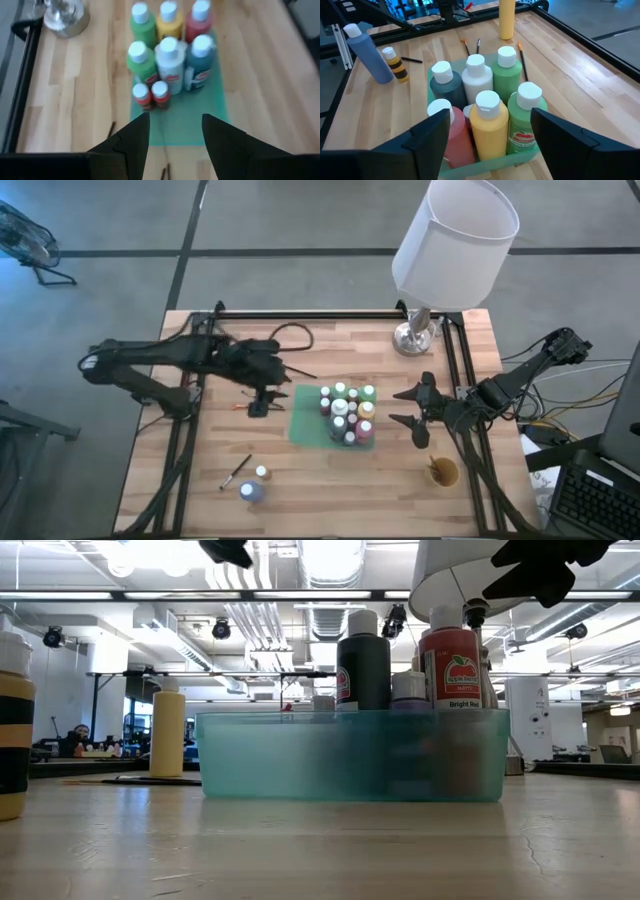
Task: Pick & Place Paint Supplies
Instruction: Put the dark yellow paint bottle into the green bin
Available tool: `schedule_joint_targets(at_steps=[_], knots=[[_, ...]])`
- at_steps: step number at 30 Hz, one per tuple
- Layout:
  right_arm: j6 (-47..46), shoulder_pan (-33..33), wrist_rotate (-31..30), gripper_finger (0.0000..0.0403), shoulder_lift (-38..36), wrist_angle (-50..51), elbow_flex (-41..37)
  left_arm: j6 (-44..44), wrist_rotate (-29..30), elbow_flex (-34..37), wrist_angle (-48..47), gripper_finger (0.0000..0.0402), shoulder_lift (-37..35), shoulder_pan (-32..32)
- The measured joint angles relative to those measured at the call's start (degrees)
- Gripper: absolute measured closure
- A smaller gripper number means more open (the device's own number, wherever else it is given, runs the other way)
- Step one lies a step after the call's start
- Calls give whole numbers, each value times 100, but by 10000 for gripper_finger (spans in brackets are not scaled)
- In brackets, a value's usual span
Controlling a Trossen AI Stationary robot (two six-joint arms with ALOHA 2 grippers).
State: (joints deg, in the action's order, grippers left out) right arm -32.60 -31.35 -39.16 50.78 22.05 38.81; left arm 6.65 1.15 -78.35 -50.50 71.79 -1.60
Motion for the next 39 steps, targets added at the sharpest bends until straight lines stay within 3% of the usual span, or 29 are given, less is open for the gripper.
schedule_joint_targets(at_steps=[10,16,24,28,32,39], knots=[[0,4,-4,115,0,-1,-4,-308,0,1708,1499,216,-1929,-534],[0,13,-8,123,0,-5,-4,-295,-3,2557,2261,216,-2677,-638],[-11,13,-142,155,0,-1,-4,-604,57,3445,3220,216,-2854,-634],[-11,13,-157,169,0,-1,-4,-279,553,3845,3907,216,-2806,-634],[-15,13,-157,179,0,-1,-12,-447,1045,3878,3606,216,-2858,-630],[-22,13,-155,180,0,4,-50,-799,1036,3878,3294,229,-3124,-1138]])
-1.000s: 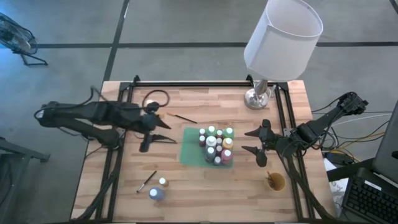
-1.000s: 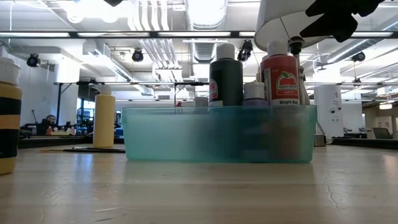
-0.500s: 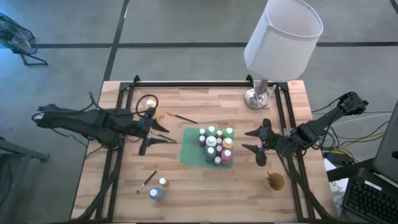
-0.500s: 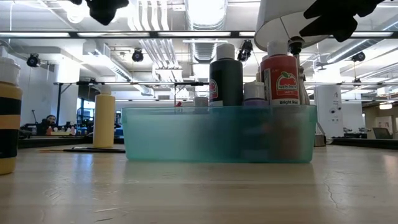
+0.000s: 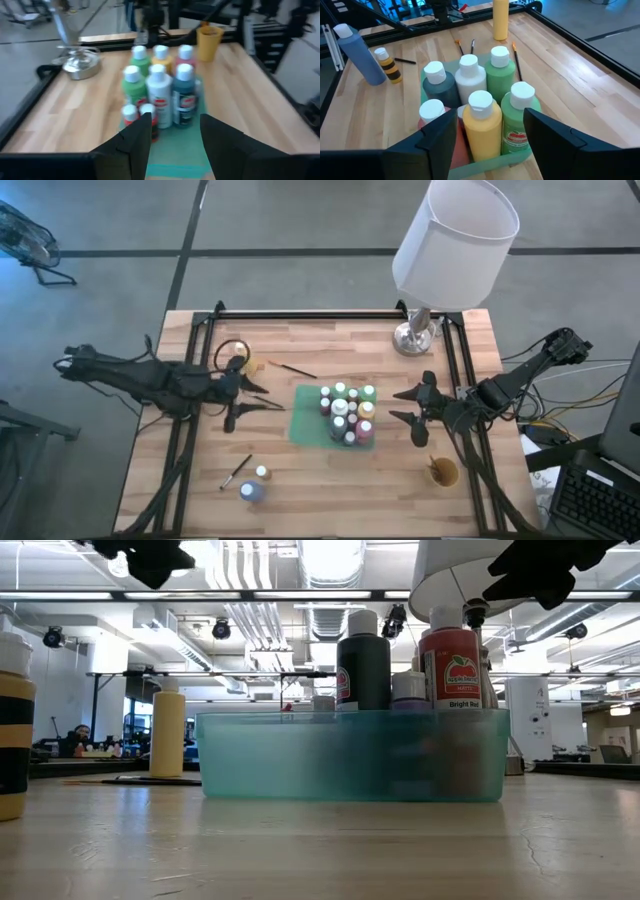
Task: Pick & Place Paint Supplies
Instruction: Put the dark yellow paint bottle into the green bin
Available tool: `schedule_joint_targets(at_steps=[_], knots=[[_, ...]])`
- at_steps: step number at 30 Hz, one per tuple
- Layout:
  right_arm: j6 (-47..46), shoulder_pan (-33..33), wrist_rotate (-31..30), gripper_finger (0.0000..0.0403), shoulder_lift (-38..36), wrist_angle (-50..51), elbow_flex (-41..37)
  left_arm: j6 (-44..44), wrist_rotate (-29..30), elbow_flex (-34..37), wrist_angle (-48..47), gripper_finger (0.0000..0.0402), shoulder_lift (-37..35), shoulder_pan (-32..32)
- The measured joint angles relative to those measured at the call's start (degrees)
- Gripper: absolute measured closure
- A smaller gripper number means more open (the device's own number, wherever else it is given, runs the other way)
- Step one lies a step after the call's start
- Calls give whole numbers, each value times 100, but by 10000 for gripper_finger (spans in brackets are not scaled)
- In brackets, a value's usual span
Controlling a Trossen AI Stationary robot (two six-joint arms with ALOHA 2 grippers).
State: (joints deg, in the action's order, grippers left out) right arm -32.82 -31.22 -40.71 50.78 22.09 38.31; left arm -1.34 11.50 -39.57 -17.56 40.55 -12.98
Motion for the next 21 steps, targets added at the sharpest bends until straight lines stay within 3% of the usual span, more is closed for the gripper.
schedule_joint_targets(at_steps=[3,13,21], knots=[[0,0,2,173,0,0,-38,-141,166,0,-203,232,-59,-433],[-20,0,4,147,0,-13,-83,-1140,1828,5,-1322,232,-63,-1984],[-18,0,4,143,0,-109,-83,-2155,2160,8,-1482,232,-61,-2329]])
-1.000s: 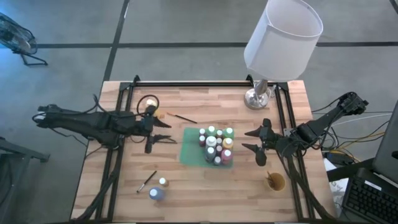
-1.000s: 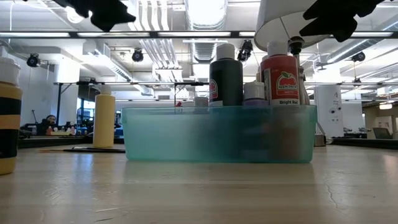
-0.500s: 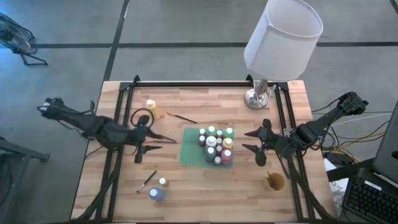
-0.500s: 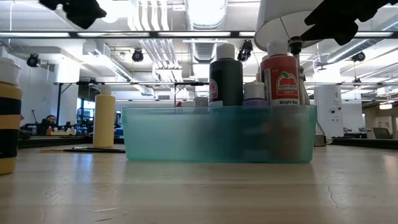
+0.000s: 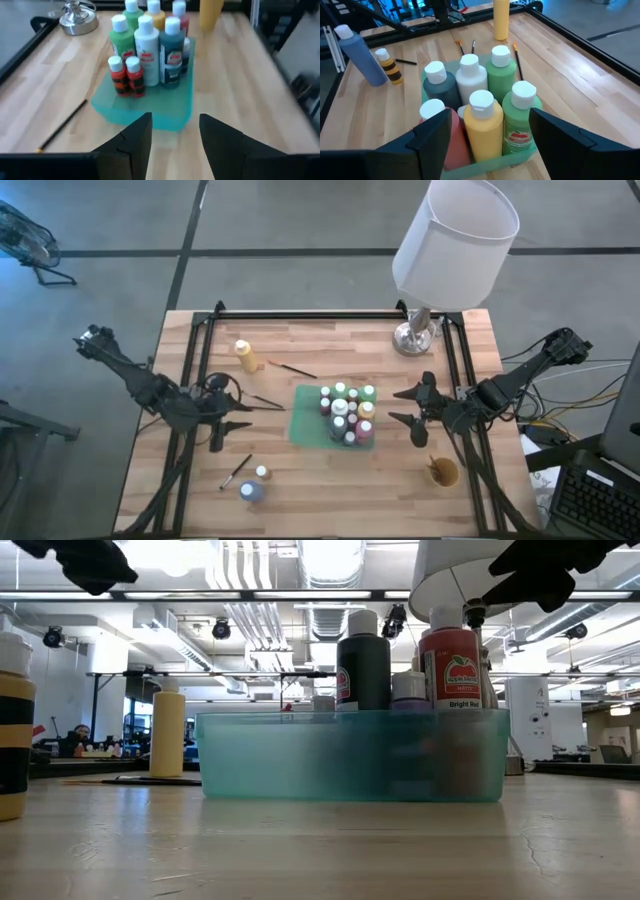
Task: Pick & Place Paint Supplies
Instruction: Put the dark yellow paint bottle into the green bin
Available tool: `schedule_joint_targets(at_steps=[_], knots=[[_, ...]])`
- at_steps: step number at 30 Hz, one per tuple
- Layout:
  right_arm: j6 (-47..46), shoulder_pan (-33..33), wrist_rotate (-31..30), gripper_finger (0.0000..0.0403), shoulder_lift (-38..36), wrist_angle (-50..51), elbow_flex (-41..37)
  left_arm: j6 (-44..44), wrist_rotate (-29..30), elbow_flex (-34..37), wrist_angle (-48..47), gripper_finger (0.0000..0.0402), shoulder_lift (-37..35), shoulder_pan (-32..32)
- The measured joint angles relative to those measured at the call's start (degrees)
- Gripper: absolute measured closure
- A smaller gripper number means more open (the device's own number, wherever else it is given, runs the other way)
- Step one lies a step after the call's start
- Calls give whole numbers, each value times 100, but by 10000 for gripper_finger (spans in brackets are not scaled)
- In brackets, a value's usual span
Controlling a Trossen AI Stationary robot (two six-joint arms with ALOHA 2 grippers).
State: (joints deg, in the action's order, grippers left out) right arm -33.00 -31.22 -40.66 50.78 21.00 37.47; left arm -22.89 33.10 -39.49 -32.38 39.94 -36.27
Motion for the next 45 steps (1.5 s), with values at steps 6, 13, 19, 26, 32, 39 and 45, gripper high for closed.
schedule_joint_targets(at_steps=[6,13,19,26,32,39,45], knots=[[12,0,-2,163,0,-36,0,-263,-234,-472,67,235,336,0],[16,4,0,180,0,-35,0,56,-218,-1332,-477,237,1421,0],[40,2,0,182,0,-29,0,-107,-325,-1993,-1440,237,2257,-22],[44,0,0,164,0,-28,0,-541,-743,-2319,-2123,237,2713,-37],[52,0,0,149,0,-28,0,-1591,-1417,-2323,-2009,236,2764,-37],[215,4,-4,138,-2,-29,0,-1746,-1882,-2323,-1993,236,2767,-37],[407,0,15,154,-75,-29,62,-1390,-1804,-2323,-1991,236,2767,-33]])
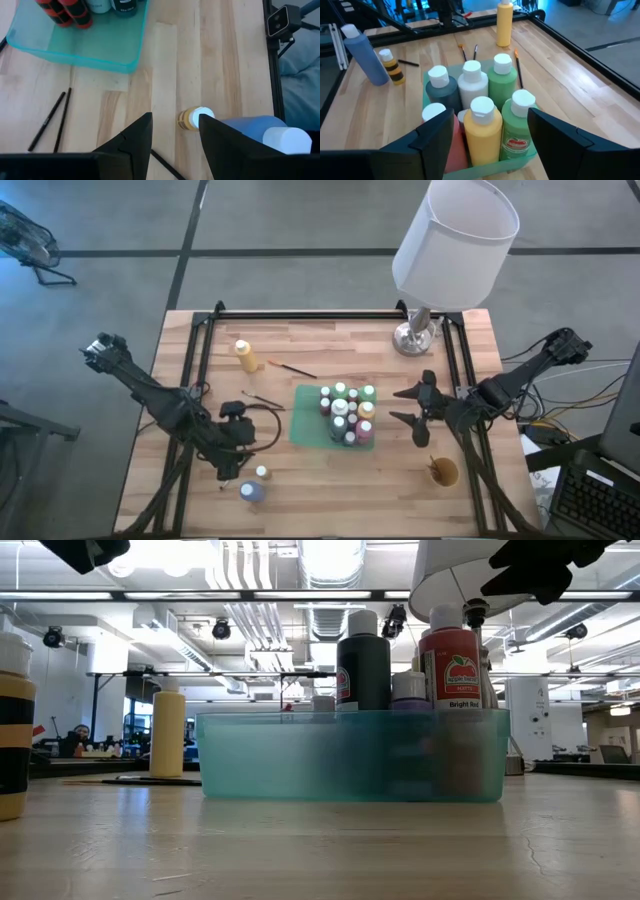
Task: Pick & Place Paint Supplies
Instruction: Put the dark yellow paint bottle into the green bin
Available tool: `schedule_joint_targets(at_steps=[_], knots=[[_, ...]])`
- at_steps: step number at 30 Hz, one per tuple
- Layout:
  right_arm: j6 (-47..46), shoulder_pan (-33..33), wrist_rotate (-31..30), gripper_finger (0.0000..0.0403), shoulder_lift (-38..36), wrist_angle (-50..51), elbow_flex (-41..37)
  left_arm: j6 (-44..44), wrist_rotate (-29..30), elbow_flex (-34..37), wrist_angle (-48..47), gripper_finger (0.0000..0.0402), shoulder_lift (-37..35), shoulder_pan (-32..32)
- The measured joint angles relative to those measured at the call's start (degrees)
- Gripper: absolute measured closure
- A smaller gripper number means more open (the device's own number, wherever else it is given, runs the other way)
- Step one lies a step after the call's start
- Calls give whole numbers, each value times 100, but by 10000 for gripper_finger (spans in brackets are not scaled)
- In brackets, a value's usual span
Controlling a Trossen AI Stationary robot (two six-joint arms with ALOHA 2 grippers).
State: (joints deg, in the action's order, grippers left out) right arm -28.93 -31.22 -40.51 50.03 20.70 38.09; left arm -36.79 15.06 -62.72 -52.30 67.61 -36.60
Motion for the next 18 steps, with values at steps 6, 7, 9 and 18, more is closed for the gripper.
schedule_joint_targets(at_steps=[6,7,9,18], knots=[[-27,0,42,181,-127,-2,4,119,14,0,3,236,0,24],[-27,0,44,184,-128,0,4,124,47,0,3,237,0,24],[-11,0,48,190,-126,8,4,138,164,0,3,236,0,24],[40,2,157,227,-126,8,-4,168,301,-65,9,237,0,85]])
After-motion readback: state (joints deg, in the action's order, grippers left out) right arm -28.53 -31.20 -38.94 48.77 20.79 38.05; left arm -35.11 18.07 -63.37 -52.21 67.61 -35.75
